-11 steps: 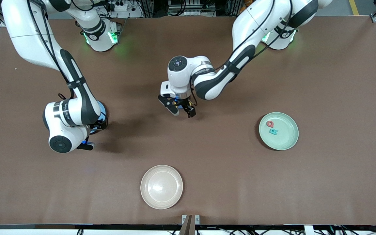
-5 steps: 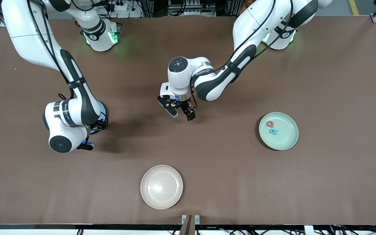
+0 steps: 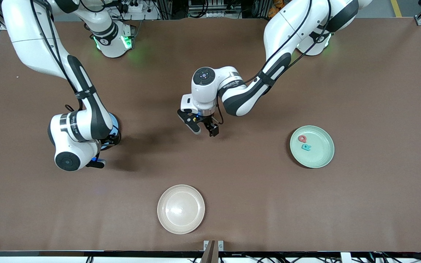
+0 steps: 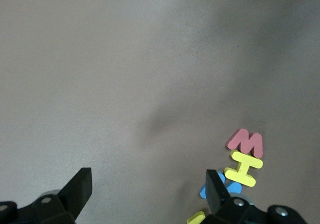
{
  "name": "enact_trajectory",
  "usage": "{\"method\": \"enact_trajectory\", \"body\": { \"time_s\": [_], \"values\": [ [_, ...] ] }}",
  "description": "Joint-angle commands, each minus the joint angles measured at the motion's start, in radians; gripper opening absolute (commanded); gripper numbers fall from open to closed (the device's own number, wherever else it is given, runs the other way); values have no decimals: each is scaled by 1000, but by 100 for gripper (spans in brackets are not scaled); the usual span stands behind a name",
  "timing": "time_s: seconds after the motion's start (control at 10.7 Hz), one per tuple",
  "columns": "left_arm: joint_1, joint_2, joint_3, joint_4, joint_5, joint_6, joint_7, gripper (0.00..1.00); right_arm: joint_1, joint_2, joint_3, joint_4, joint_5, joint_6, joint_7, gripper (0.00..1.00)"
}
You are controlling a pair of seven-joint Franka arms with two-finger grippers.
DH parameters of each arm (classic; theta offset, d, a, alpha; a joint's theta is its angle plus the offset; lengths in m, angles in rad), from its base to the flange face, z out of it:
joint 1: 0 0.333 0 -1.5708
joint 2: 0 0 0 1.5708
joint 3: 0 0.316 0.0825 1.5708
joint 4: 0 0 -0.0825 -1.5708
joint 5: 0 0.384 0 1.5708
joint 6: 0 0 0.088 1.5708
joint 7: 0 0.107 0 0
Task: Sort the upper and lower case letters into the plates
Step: 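Position the open left gripper over the pink M and yellow H, then lower the left gripper and grasp the yellow H letter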
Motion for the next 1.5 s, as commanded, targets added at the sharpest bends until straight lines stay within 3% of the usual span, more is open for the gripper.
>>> {"method": "enact_trajectory", "body": {
  "time_s": [0.0, 1.4],
  "values": [
    [5, -7, -13, -8, -29, 8, 30, 100, -4, -15, 4, -10, 12, 1, -6, 96],
    [-35, 36, -28, -63, -33, 104, 183, 100, -4, -13, 4, -10, 21, 1, -4, 96]
  ]
}}
